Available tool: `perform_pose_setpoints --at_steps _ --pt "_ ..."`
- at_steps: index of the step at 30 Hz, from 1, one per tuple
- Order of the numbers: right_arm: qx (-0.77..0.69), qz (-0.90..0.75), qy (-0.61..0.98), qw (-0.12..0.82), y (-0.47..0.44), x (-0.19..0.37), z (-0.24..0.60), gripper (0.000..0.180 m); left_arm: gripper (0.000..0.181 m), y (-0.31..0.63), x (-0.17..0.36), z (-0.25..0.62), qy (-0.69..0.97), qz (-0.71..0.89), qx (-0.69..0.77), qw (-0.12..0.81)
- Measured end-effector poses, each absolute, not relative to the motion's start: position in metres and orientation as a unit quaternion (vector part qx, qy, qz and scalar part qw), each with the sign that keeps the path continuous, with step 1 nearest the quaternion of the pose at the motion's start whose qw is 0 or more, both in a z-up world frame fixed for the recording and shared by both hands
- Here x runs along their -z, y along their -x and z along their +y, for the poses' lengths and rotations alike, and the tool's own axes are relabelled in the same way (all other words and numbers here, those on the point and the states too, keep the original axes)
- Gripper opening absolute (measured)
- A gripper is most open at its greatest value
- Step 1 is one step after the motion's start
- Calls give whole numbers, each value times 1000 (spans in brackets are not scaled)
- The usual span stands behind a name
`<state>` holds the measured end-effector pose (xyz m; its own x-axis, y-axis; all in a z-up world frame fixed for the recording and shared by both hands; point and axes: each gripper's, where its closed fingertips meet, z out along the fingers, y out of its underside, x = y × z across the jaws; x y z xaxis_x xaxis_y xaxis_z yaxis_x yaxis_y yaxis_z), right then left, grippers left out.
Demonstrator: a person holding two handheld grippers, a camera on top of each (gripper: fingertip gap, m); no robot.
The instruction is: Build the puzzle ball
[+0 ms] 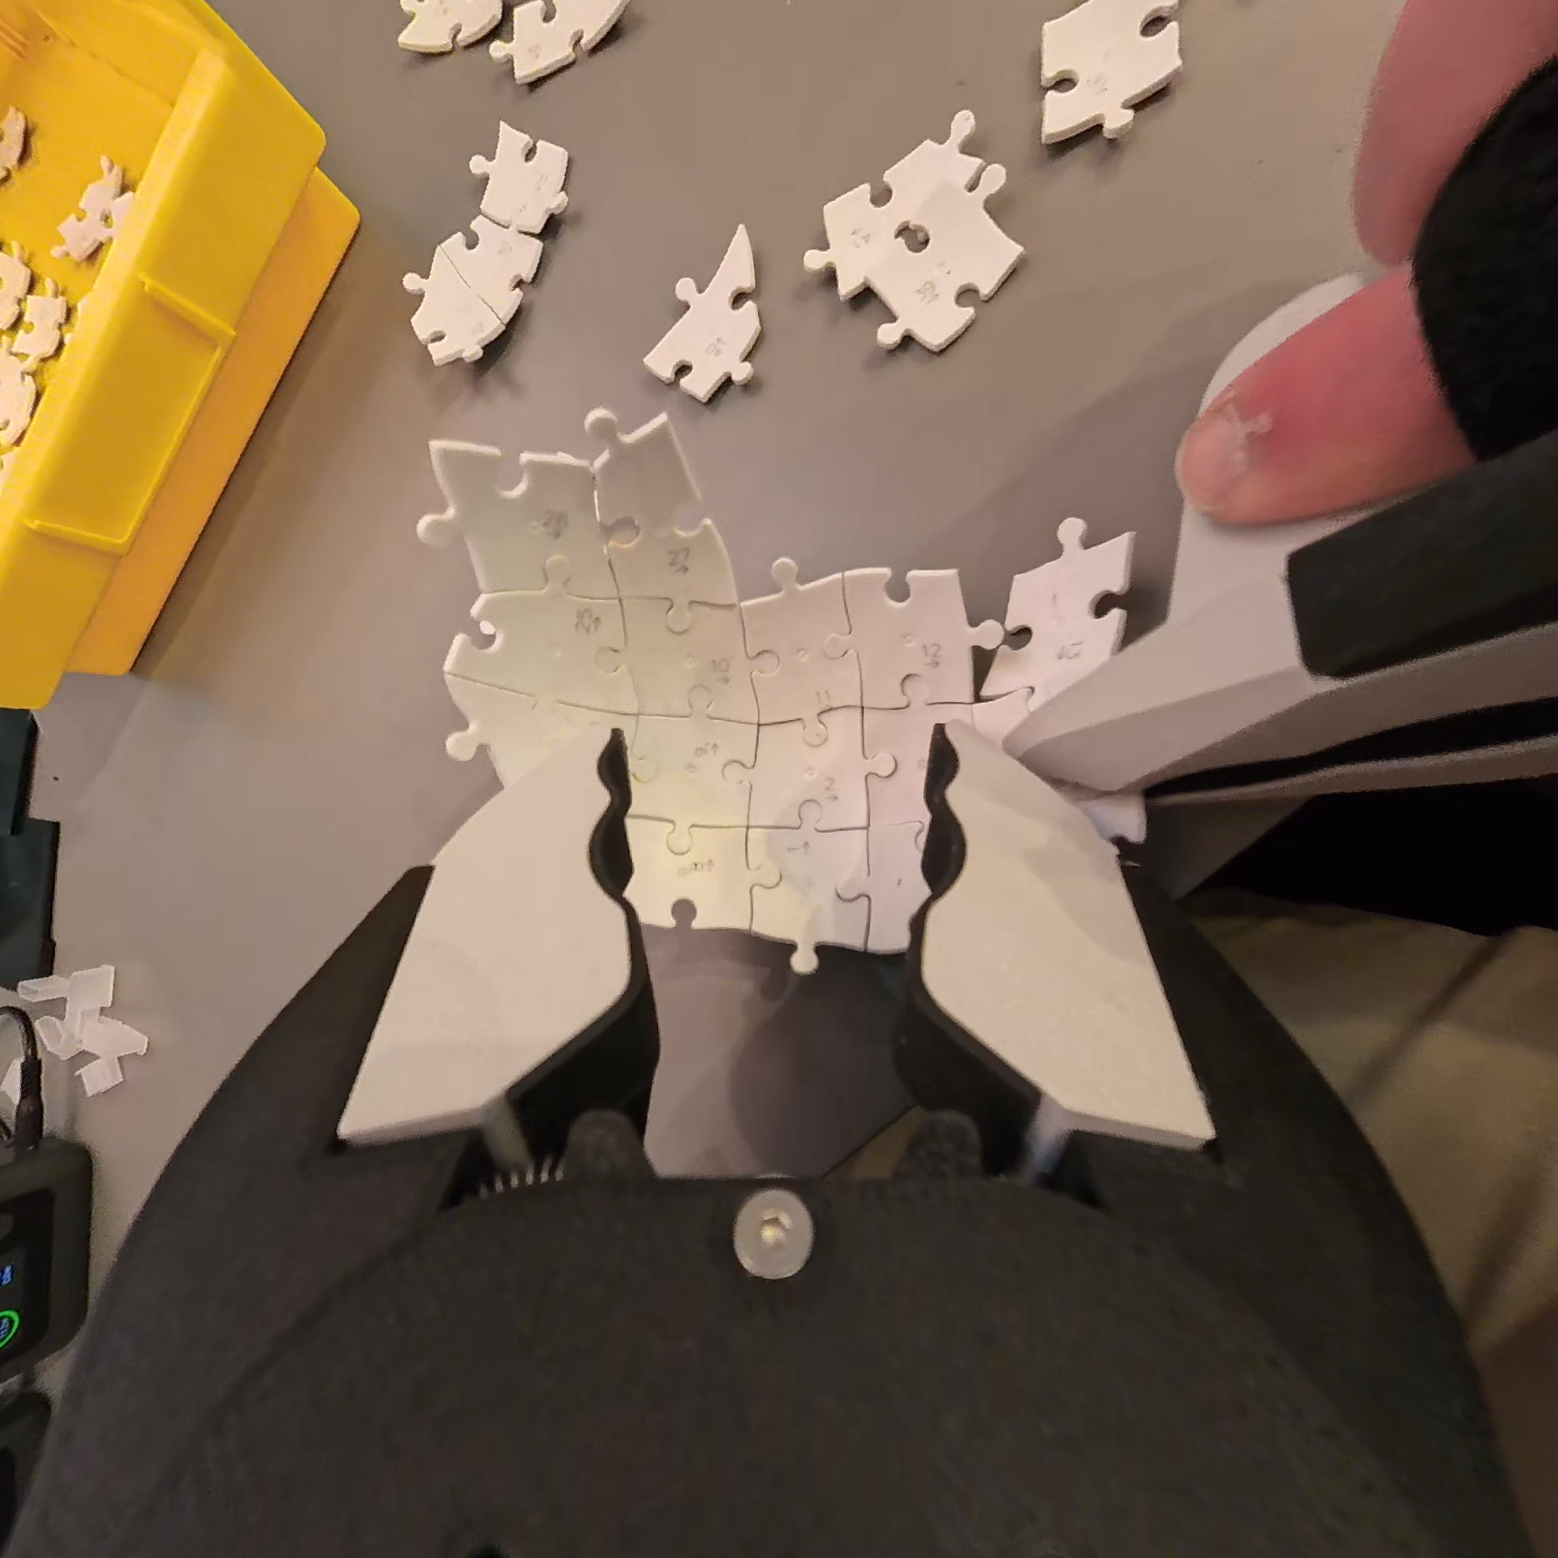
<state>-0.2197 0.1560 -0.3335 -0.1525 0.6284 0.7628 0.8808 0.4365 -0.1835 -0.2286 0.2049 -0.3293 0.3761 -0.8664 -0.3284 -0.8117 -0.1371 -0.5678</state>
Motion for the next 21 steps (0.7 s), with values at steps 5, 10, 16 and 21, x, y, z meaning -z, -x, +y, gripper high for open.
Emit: perform_pose_setpoints --at_steps 5,10,16,21 --pt "144 -732 529 405 204 321 152 20 67 229 329 205 751 561 34 347" --pt "105 -694 610 367 181 331 161 20 68 228 329 205 749 565 33 346" --pt "129 -696 593 383 181 337 171 4 72 229 327 208 744 572 21 344" --pt "141 -706 571 394 183 337 172 1 73 230 325 212 741 576 12 345"
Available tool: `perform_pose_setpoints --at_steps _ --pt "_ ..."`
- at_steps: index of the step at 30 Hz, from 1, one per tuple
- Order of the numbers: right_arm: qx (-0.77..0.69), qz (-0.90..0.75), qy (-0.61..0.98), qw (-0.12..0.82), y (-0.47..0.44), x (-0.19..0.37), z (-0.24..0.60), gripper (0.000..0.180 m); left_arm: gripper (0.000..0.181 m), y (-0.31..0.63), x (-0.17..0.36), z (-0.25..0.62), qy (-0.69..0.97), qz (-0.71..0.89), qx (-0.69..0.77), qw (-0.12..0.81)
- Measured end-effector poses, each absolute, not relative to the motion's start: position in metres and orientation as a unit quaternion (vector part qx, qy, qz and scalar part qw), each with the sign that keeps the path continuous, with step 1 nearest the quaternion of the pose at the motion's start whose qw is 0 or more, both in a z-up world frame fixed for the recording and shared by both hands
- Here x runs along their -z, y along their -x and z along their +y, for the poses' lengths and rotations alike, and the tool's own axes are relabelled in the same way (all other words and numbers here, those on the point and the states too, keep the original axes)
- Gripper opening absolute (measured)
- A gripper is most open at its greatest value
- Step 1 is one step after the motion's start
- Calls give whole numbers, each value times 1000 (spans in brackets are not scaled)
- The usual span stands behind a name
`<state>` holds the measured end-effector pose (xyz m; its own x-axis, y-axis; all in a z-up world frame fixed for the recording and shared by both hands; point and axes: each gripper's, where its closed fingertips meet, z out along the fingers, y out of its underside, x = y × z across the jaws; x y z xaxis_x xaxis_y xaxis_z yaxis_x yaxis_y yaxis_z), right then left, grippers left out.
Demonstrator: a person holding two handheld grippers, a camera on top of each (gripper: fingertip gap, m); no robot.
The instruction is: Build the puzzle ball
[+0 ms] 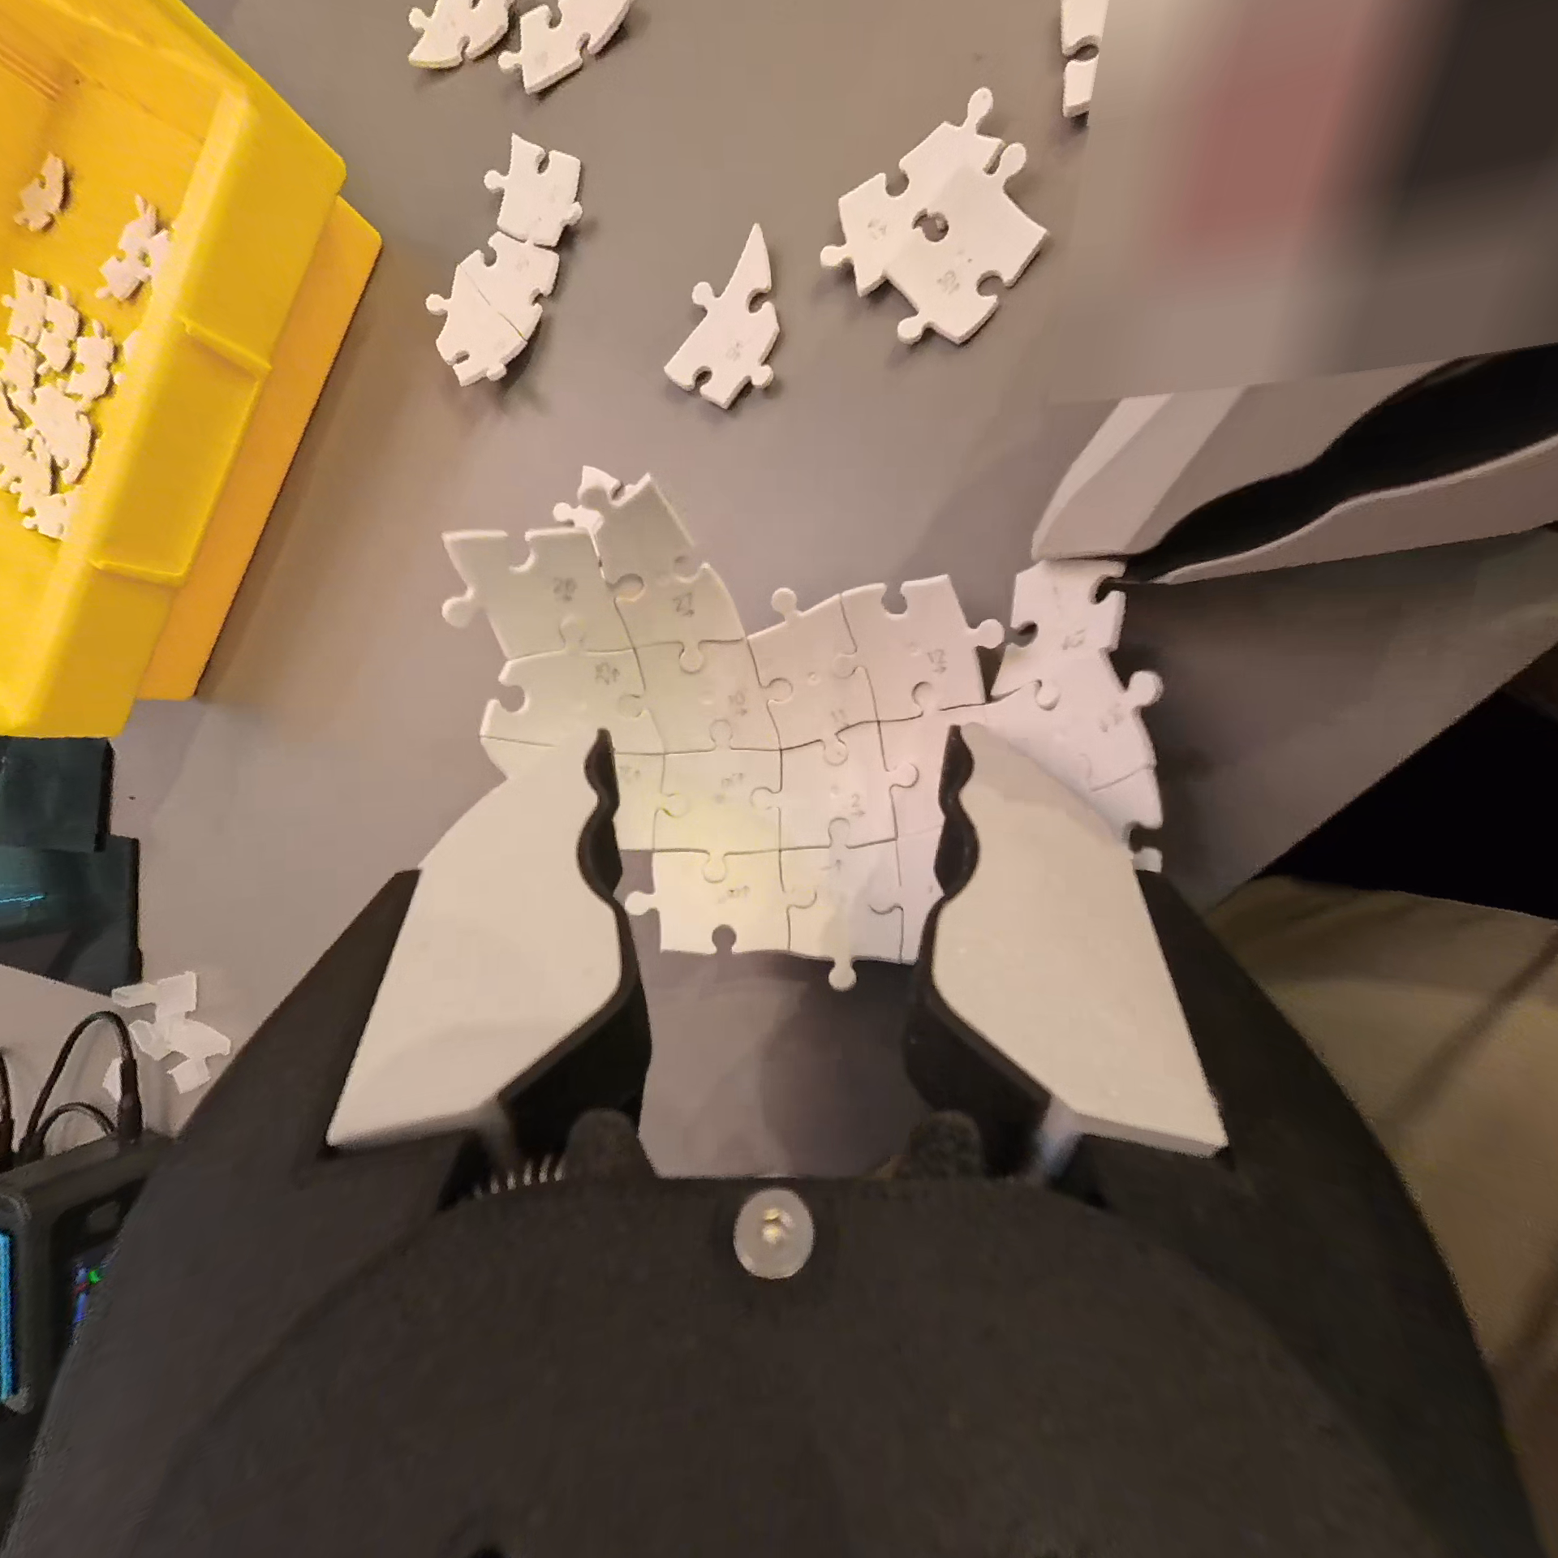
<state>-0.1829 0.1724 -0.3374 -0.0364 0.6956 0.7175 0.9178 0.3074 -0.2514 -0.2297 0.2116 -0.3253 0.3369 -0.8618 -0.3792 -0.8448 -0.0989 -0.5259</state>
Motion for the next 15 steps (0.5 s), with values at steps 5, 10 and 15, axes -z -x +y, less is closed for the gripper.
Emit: perform_pose_setpoints --at_steps 5,10,15 --pt "151 -706 557 411 185 333 176 2 73 228 323 215 738 579 7 347" --pt "160 -693 556 430 187 325 181 5 73 225 323 219 734 585 -2 345" --pt "156 -662 592 432 184 324 187 22 72 221 325 220 729 593 -11 341"
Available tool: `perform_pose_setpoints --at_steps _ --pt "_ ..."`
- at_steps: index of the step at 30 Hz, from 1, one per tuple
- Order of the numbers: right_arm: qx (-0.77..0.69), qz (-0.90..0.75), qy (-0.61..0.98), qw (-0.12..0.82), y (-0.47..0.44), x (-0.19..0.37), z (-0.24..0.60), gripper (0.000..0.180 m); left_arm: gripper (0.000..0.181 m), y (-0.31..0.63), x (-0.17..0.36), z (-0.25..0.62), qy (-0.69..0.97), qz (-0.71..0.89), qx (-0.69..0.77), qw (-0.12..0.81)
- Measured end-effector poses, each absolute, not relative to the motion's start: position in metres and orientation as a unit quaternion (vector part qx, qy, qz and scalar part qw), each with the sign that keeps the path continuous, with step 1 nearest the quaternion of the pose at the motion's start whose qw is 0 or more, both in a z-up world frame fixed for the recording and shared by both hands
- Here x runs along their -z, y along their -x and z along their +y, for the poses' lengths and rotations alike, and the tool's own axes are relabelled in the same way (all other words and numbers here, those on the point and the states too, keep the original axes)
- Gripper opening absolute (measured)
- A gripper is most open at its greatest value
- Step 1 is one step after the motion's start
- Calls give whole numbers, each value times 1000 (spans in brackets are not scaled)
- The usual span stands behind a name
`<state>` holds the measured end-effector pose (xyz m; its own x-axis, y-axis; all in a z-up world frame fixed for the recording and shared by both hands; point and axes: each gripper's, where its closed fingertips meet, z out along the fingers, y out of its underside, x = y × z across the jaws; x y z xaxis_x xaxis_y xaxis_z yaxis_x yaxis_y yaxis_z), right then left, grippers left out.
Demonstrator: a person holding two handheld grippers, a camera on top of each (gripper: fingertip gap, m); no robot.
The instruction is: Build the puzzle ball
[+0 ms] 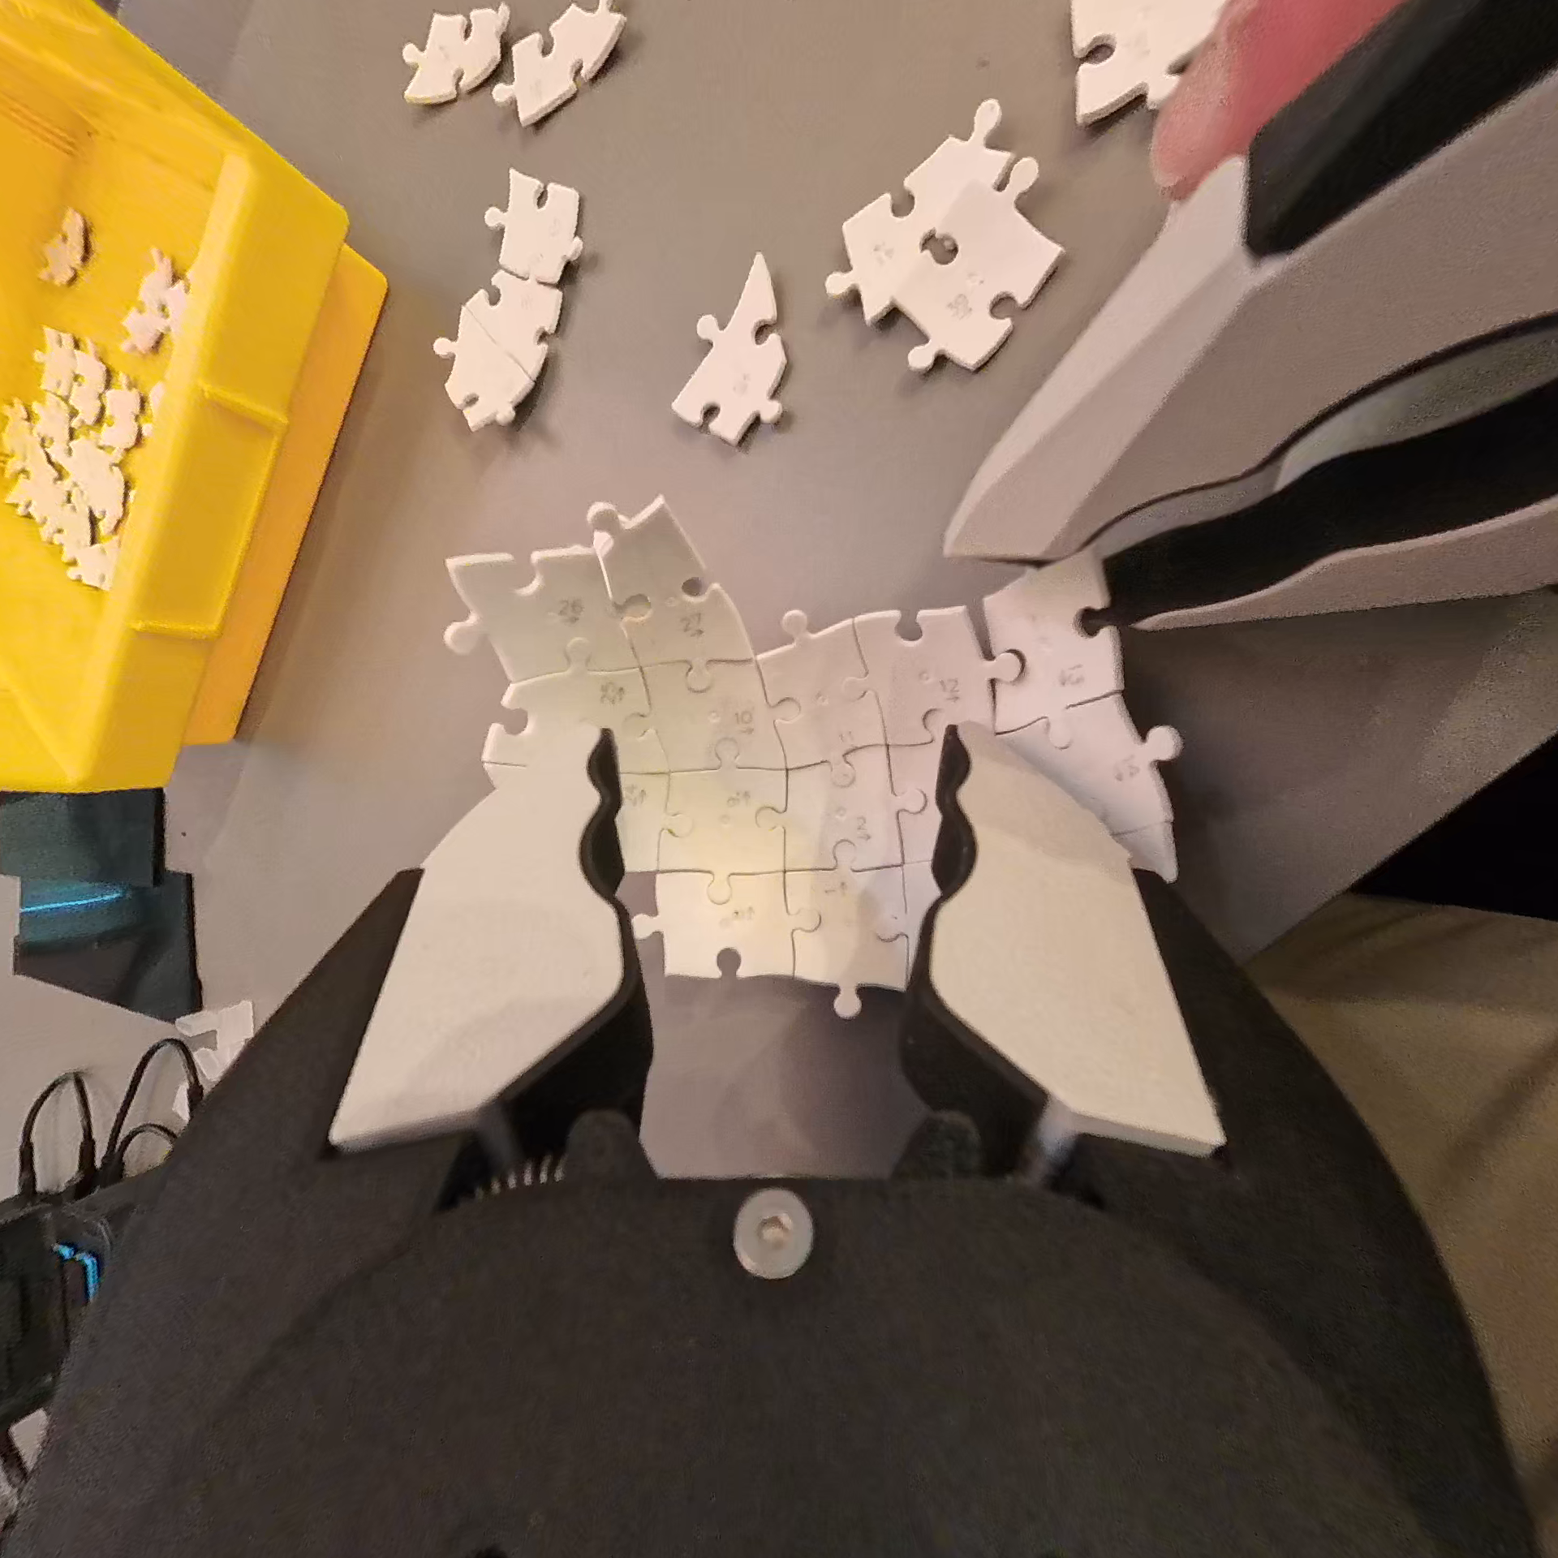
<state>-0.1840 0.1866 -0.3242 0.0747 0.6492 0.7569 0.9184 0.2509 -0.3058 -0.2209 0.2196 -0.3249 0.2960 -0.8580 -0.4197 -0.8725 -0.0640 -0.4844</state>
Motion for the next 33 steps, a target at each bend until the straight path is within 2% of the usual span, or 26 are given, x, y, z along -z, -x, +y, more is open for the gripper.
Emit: perform_pose_setpoints --at_steps 3,6,13,17,24,33 --pt "139 -619 651 417 177 326 190 32 72 219 325 219 727 596 -15 342" --pt "96 -561 725 388 168 329 191 35 71 218 325 218 726 596 -16 343" --pt "-10 -463 815 347 160 337 184 19 70 218 325 218 731 589 -12 345" --pt "-136 -372 861 318 167 340 175 24 70 218 325 218 734 583 -9 346" --pt "-360 -209 873 254 187 331 165 25 69 218 326 218 736 580 -6 348" --pt "-470 -106 851 209 191 326 169 23 68 219 323 219 739 574 -4 354"
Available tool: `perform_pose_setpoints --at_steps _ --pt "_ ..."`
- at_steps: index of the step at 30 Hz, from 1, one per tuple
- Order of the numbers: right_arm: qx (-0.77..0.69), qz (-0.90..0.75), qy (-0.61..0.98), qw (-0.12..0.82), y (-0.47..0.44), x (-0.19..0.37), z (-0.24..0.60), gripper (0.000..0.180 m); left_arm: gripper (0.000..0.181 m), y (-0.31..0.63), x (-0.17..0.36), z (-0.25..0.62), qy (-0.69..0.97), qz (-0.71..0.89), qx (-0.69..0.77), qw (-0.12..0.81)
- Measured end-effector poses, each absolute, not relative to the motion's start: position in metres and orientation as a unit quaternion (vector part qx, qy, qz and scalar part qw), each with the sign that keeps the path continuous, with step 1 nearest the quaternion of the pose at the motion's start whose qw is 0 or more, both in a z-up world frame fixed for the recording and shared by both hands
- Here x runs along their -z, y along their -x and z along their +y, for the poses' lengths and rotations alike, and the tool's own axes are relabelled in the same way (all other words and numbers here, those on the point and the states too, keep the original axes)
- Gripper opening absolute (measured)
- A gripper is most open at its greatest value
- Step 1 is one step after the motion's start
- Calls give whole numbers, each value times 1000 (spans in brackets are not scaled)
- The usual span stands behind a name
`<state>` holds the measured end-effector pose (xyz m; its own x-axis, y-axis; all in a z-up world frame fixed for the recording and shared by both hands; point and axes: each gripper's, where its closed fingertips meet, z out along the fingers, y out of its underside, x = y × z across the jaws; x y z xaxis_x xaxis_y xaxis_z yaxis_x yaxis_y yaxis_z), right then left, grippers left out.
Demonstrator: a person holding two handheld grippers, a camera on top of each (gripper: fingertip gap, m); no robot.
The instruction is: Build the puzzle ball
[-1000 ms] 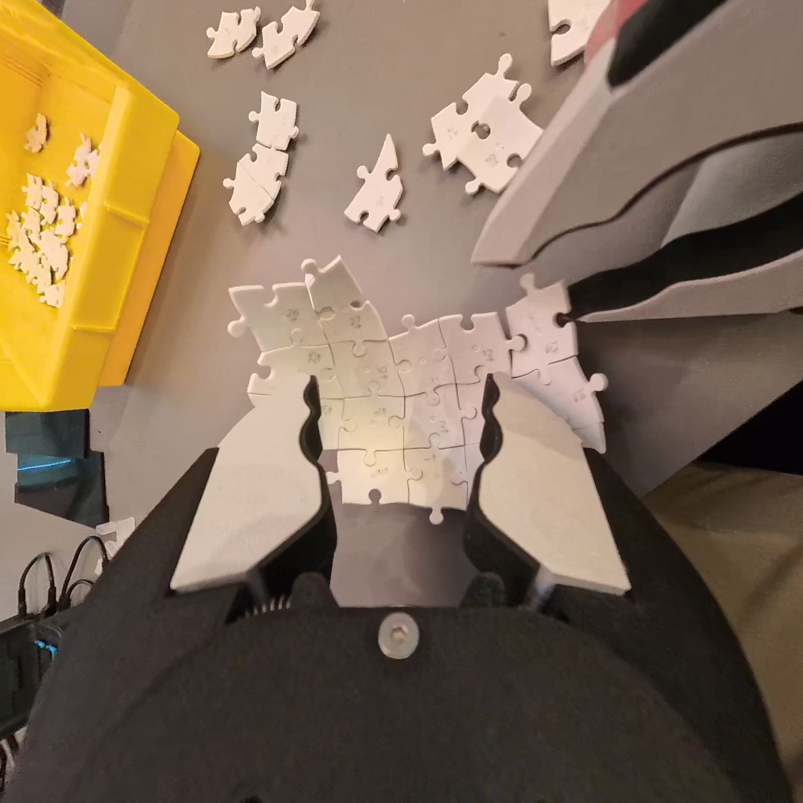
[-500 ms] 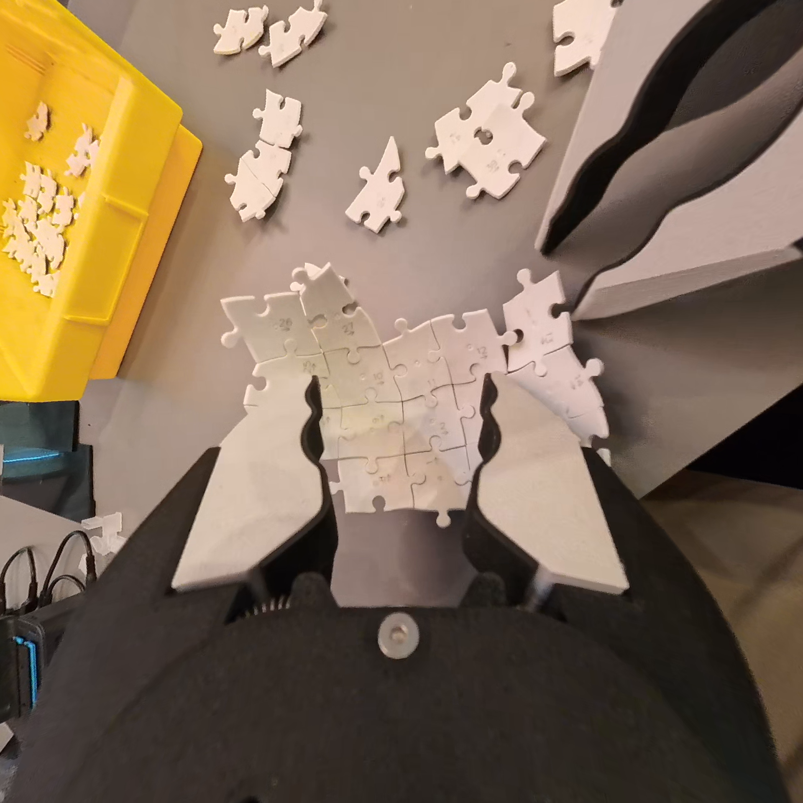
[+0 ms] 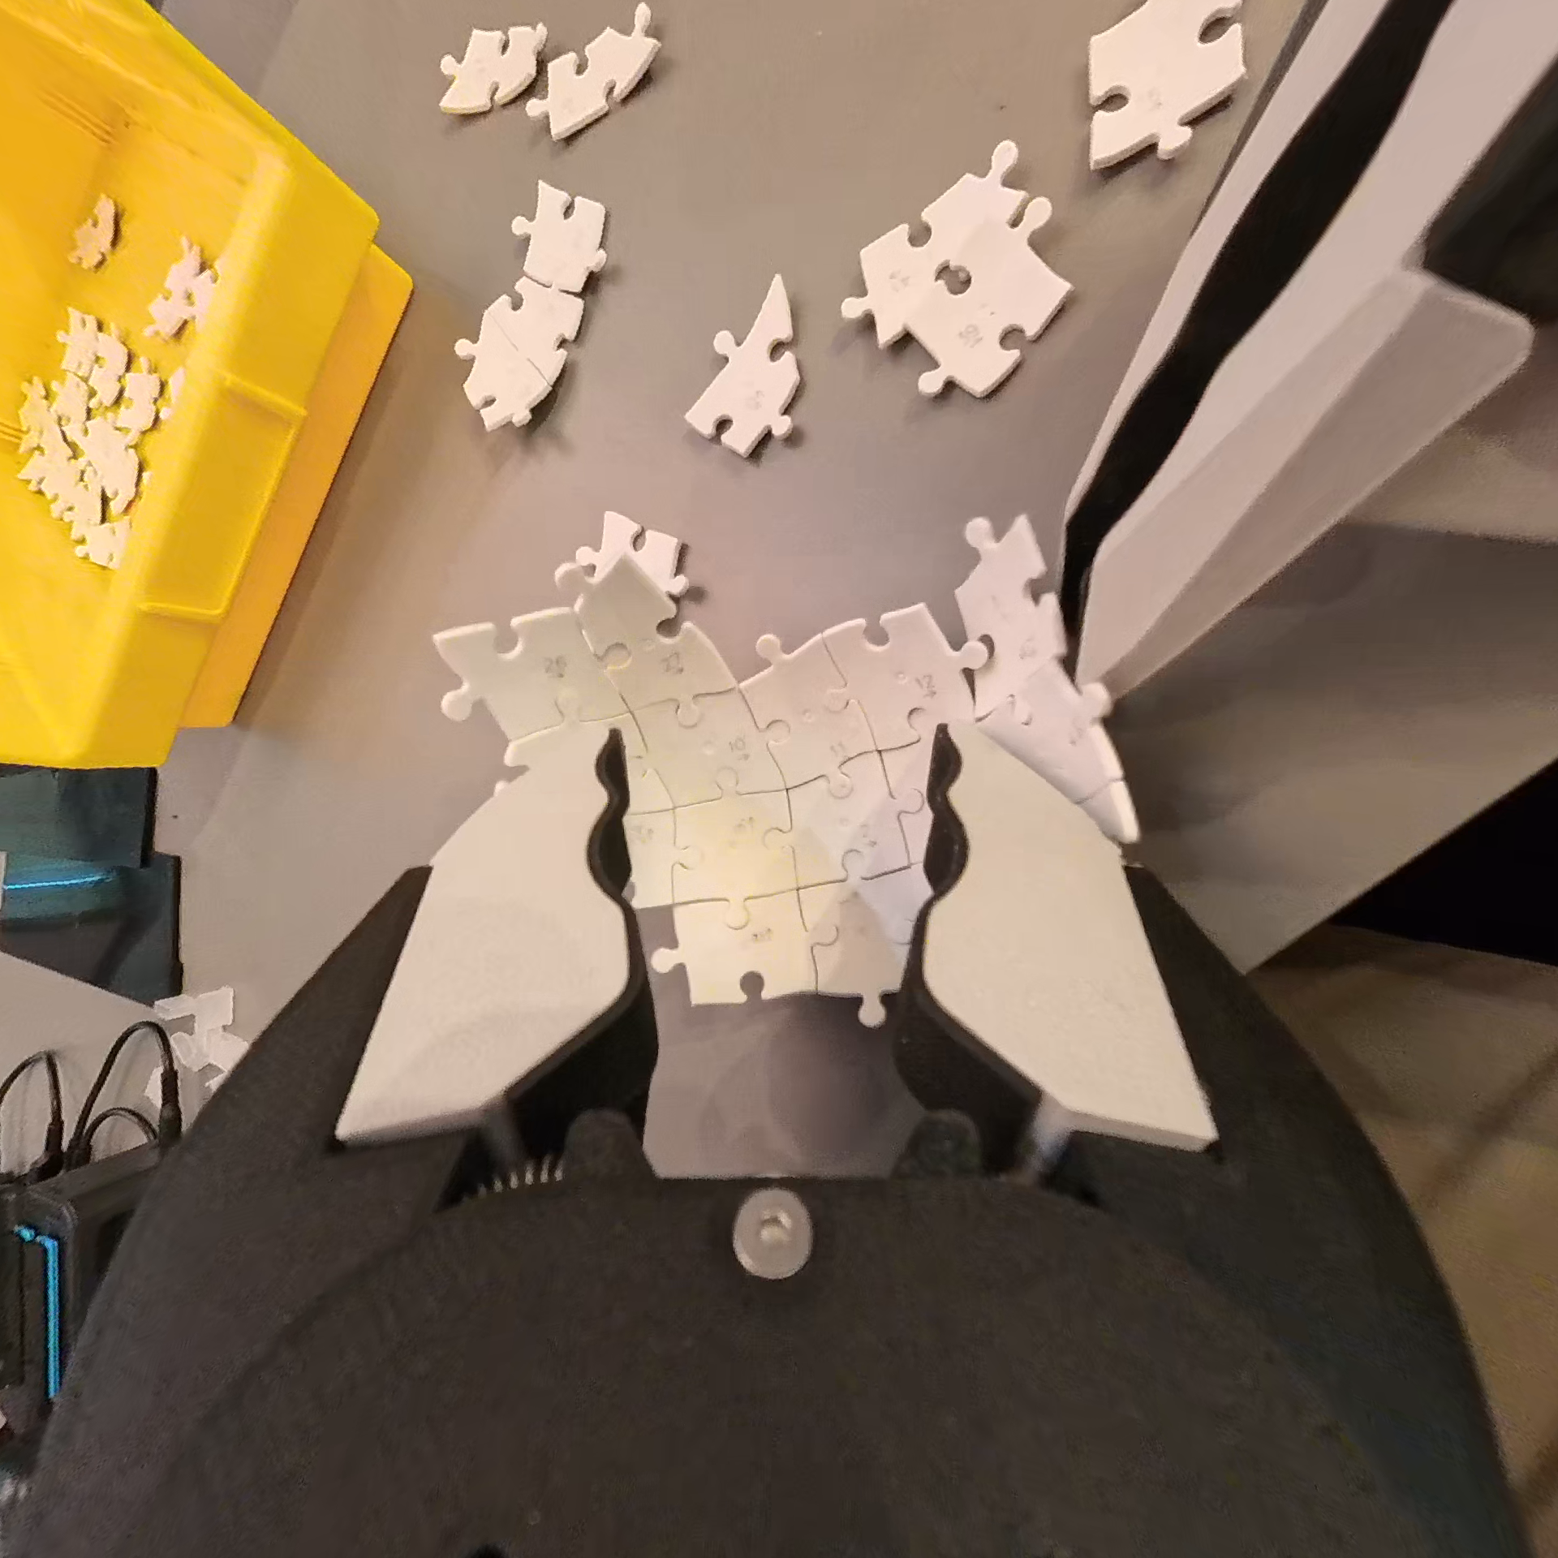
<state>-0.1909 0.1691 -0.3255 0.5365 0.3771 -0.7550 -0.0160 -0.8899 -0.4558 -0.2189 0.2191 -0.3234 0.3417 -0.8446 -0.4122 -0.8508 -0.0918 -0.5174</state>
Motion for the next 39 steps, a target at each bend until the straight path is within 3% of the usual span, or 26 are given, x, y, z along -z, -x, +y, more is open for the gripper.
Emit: perform_pose_setpoints --at_steps 6,14,39 --pt "-483 -88 846 206 185 322 173 22 69 218 326 218 738 577 -3 350" --pt "-480 -73 850 204 194 329 177 5 69 217 326 218 737 578 -7 352" --pt "-532 14 825 189 195 321 177 8 68 217 325 219 736 576 -7 356"
